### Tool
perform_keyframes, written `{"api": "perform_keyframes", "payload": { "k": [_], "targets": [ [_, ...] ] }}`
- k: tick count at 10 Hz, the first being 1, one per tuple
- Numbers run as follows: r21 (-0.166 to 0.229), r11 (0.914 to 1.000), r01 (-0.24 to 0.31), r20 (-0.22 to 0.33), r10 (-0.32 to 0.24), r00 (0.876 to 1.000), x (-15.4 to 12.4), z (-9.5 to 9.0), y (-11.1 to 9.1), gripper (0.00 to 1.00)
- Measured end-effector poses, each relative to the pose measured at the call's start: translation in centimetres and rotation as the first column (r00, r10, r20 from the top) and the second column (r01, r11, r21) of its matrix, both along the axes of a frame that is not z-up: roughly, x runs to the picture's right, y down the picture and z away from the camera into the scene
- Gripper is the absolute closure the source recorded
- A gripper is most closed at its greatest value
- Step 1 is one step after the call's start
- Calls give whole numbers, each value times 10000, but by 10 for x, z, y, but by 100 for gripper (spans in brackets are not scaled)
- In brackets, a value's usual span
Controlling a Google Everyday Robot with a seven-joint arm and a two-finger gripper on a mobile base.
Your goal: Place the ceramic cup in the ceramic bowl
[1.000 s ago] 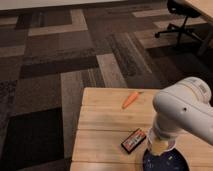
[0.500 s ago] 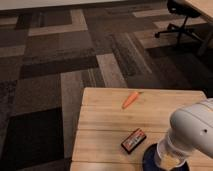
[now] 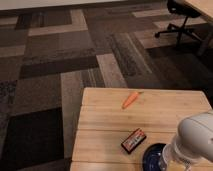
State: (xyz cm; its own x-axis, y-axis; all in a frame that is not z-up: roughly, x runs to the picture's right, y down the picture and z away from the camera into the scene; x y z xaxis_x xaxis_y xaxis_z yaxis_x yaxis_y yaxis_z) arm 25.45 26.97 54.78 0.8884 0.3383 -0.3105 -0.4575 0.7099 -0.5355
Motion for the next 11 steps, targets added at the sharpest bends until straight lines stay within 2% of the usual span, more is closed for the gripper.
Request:
{"api": "perform_keyframes", "payload": {
  "k": [4,6,11],
  "targets": [
    [-456,9980,426,110,-422,9990,12,7,23,100],
    [-410,9969,672,119,-668,9977,14,14,19,100],
    [-132,9968,790,245,-787,9966,9,25,12,100]
  ]
}}
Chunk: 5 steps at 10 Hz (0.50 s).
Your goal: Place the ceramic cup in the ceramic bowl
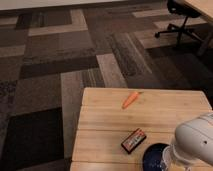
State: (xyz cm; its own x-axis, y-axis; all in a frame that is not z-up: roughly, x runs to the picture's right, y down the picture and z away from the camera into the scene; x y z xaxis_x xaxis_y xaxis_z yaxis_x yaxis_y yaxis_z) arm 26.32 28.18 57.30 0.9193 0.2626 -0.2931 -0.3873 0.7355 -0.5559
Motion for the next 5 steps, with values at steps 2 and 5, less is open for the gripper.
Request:
{"api": "perform_keyframes", "payload": {
  "k": [2,5],
  "targets": [
    [72,9999,122,163,-123,9998,-7,5,-1,100],
    [102,9997,239,306,-242,9992,-13,8,2,100]
  ]
}}
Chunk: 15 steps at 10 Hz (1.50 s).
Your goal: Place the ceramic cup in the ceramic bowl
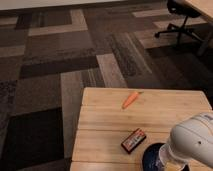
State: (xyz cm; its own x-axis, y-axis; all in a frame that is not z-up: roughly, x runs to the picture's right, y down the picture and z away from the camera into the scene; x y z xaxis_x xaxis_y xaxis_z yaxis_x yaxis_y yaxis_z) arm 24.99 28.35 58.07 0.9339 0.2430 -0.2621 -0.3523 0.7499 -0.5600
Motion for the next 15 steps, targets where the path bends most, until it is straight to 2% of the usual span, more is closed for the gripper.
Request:
{"api": "perform_keyframes", "payload": {
  "k": [6,9,11,13,15],
  "targets": [
    [32,10000,-70,182,69,9998,-16,-8,7,100],
    [-92,10000,23,112,-22,9999,-13,-12,12,100],
    [-18,9999,128,2,-128,9999,-9,-12,10,99],
    [-14,9999,121,0,-121,9999,-9,-12,10,71],
    [-13,9999,117,-2,-117,9999,-9,-12,10,39]
  ]
}}
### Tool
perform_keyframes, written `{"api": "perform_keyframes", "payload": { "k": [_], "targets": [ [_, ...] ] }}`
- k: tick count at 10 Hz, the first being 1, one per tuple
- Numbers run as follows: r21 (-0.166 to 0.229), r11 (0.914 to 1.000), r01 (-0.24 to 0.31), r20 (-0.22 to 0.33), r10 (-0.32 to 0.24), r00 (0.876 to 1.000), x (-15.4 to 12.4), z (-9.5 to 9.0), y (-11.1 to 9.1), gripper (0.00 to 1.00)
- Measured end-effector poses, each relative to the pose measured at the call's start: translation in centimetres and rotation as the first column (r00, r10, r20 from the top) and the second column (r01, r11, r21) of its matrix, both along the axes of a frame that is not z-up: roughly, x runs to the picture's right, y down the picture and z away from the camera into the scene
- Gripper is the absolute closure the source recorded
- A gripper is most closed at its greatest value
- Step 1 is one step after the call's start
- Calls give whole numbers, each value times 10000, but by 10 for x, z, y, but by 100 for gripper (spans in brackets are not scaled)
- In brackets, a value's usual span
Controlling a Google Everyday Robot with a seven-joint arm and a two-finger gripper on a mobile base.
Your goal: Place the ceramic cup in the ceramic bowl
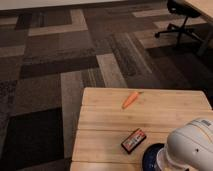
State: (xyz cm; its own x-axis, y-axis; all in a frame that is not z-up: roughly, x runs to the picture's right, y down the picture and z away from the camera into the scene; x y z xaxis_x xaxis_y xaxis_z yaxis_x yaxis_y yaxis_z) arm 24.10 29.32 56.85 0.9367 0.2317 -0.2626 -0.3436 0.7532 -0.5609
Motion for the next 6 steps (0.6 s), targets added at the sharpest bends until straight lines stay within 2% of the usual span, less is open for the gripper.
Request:
{"api": "perform_keyframes", "payload": {
  "k": [1,2,3,6],
  "targets": [
    [1,10000,-2,-1,2,10000,0,0,0,31],
    [1,10000,-3,-1,3,10000,0,0,0,30],
    [1,10000,-4,-1,4,10000,0,0,0,23],
    [7,10000,-8,0,8,10000,0,0,0,20]
  ]
}}
